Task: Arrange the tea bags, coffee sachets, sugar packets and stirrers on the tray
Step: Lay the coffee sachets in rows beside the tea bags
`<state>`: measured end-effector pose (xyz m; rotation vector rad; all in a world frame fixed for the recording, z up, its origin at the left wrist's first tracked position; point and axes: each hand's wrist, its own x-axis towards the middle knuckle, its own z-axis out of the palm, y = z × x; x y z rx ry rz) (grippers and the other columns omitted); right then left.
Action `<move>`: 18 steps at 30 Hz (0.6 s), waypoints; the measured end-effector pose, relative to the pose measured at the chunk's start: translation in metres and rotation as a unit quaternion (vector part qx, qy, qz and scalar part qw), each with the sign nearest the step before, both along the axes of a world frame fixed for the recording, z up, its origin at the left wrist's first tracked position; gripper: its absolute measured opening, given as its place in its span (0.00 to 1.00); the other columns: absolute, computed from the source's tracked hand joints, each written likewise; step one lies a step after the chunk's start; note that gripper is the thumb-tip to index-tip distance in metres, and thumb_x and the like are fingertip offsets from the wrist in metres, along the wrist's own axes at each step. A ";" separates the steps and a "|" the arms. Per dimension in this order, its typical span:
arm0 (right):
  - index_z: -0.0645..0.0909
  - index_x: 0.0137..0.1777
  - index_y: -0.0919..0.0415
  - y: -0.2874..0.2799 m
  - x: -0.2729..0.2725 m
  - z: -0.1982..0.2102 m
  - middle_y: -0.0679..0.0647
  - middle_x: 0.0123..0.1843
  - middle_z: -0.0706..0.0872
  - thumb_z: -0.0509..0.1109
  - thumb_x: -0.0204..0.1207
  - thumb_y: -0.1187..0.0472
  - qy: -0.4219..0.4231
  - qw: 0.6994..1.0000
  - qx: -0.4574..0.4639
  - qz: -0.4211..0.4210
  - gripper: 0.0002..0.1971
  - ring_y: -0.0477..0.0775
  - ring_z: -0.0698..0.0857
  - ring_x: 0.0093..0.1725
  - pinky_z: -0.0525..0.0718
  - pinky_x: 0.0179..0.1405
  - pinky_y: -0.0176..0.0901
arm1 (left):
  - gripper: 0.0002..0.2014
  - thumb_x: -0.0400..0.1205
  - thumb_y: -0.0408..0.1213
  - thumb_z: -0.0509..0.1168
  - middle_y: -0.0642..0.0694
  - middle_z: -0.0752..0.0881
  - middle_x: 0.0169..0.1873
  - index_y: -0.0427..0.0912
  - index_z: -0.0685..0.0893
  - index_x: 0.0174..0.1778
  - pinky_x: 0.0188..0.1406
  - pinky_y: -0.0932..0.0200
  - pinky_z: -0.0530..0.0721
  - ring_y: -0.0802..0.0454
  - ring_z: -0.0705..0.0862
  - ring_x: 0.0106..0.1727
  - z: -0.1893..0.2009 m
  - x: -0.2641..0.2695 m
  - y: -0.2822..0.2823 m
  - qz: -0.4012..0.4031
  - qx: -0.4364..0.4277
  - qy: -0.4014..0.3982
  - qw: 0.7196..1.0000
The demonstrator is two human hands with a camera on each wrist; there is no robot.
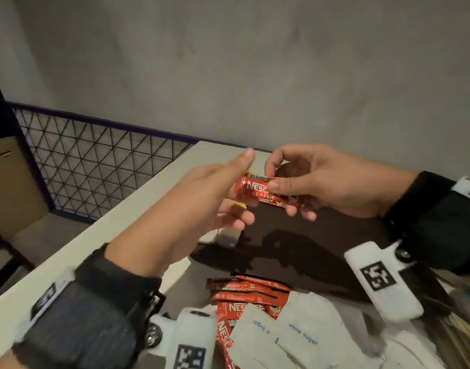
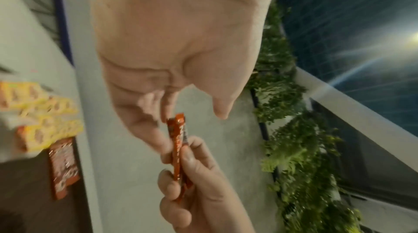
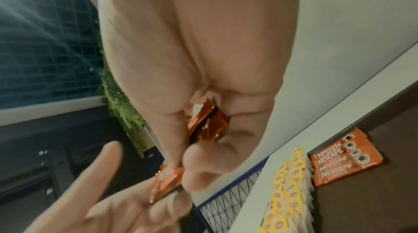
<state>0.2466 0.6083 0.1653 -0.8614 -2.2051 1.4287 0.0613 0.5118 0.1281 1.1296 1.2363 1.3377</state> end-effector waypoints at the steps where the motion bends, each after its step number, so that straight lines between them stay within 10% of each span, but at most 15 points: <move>1: 0.81 0.53 0.63 -0.003 0.000 -0.002 0.64 0.41 0.83 0.76 0.75 0.62 -0.004 1.000 0.007 -0.013 0.11 0.57 0.82 0.32 0.77 0.18 0.41 | 0.23 0.81 0.57 0.71 0.40 0.91 0.39 0.38 0.88 0.54 0.34 0.56 0.85 0.49 0.87 0.33 -0.008 0.003 0.009 -0.015 0.010 -0.011 1.000; 10: 0.89 0.53 0.64 -0.007 -0.004 -0.036 0.64 0.43 0.89 0.72 0.81 0.67 0.012 0.996 -0.050 -0.077 0.05 0.59 0.88 0.40 0.84 0.34 0.44 | 0.05 0.86 0.31 0.70 0.38 0.94 0.39 0.38 0.91 0.53 0.47 0.54 0.93 0.48 0.92 0.39 -0.049 0.000 0.021 0.040 -0.007 -0.066 0.997; 18: 0.89 0.53 0.66 0.033 -0.016 -0.038 0.66 0.49 0.93 0.78 0.75 0.72 -0.056 0.980 0.003 -0.192 0.08 0.57 0.92 0.44 0.92 0.50 0.52 | 0.19 0.82 0.31 0.75 0.37 0.93 0.51 0.49 0.82 0.67 0.39 0.57 0.90 0.49 0.94 0.36 -0.053 -0.011 0.027 0.075 0.006 -0.025 0.997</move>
